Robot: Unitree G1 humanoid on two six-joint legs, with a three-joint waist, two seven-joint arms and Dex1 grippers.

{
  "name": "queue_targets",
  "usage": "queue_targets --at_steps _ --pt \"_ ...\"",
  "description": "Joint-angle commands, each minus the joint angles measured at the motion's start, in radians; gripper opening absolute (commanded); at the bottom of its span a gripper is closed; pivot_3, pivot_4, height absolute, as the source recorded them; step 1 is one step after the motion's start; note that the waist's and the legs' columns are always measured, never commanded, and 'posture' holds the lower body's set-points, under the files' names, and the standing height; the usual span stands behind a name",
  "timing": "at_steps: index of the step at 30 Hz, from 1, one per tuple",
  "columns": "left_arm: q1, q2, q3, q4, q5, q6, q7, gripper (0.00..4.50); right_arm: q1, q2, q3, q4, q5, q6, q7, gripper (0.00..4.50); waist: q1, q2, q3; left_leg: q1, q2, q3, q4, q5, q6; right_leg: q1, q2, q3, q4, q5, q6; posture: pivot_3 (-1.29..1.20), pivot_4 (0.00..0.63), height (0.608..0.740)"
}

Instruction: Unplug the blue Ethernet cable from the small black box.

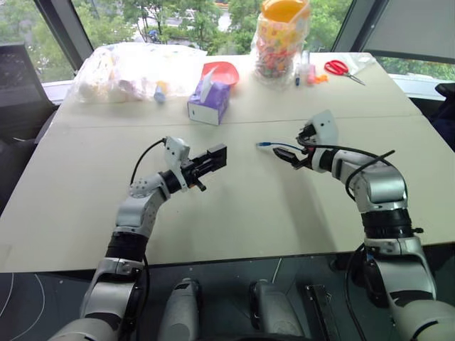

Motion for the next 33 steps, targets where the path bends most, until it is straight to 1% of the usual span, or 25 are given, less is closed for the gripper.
queue_targets --at_steps 1,4,9,18,20,21,25,27,29,33 --pt "0.007 -0.016 0.003 0.054 0.048 -0.163 0.006 0.49 0.018 0.013 -0.027 -0.104 0.03 0.035 -0.027 4.41 0.0 0.0 0.0 0.0 0.0 0.0 0.0 0.0 0.0 0.0 0.0 0.0 0.0 0.0 0.0 0.0 0.15 0.735" --pt "0.032 -0.029 -0.003 0.099 0.085 -0.258 0.022 0.49 0.034 0.019 -0.03 -0.137 0.039 0.054 -0.042 4.41 0.0 0.0 0.0 -0.001 0.0 0.0 0.0 0.0 0.0 0.0 0.0 0.0 -0.001 0.0 0.0 0.0 0.15 0.735" --pt "0.066 -0.039 -0.004 0.139 0.121 -0.349 0.05 0.49 0.044 0.014 -0.032 -0.158 0.053 0.069 -0.052 4.41 0.0 0.0 0.0 0.0 0.0 0.0 0.0 0.0 0.0 0.0 0.0 0.0 -0.001 0.0 0.0 0.0 0.15 0.735" --pt "0.091 -0.03 0.008 0.17 0.124 -0.352 0.085 0.49 0.053 0.003 -0.025 -0.187 0.067 0.088 -0.05 4.41 -0.002 0.001 -0.001 0.0 0.0 0.0 0.0 0.0 0.0 0.0 0.0 0.0 0.0 0.0 0.0 0.0 0.15 0.735" --pt "0.094 -0.029 0.008 0.166 0.12 -0.345 0.084 1.53 0.055 0.001 -0.023 -0.192 0.069 0.091 -0.049 4.5 -0.002 0.001 -0.001 0.0 0.0 0.0 0.0 0.0 0.0 0.0 0.0 0.0 0.0 0.0 0.0 0.0 0.15 0.735" --pt "0.097 -0.026 0.008 0.161 0.119 -0.34 0.084 1.92 0.056 0.0 -0.022 -0.197 0.072 0.094 -0.047 4.5 -0.003 0.001 -0.001 0.0 0.0 0.0 -0.001 0.0 0.0 0.0 0.0 0.0 0.0 0.0 0.0 0.0 0.15 0.735" --pt "0.109 -0.013 0.005 0.143 0.115 -0.319 0.075 3.72 0.062 -0.011 -0.02 -0.225 0.091 0.118 -0.035 4.5 -0.004 0.002 -0.001 0.001 0.0 0.0 -0.001 0.0 0.0 0.0 0.0 0.0 0.0 0.0 0.0 0.0 0.15 0.735" --pt "0.119 -0.002 0.006 0.129 0.11 -0.308 0.065 4.46 0.074 -0.026 -0.018 -0.262 0.115 0.144 -0.013 4.5 -0.005 0.002 -0.001 0.001 0.0 0.0 -0.001 0.0 0.0 0.0 0.0 0.0 0.0 0.0 0.0 0.0 0.15 0.735" --pt "0.134 0.016 0.009 0.092 0.104 -0.28 0.057 4.46 0.094 -0.051 -0.017 -0.315 0.141 0.172 0.014 4.5 -0.006 0.002 -0.001 0.001 0.0 0.0 -0.002 0.0 0.0 0.0 0.0 0.0 0.0 0.0 0.0 0.0 0.15 0.735" --pt "0.211 0.108 0.026 -0.101 0.048 -0.133 0.005 4.46 0.168 -0.127 -0.034 -0.45 0.212 0.241 0.072 4.5 -0.009 0.002 -0.001 0.002 0.001 0.0 -0.003 0.0 0.0 0.0 0.0 0.0 0.0 -0.001 -0.002 0.0 0.15 0.735"
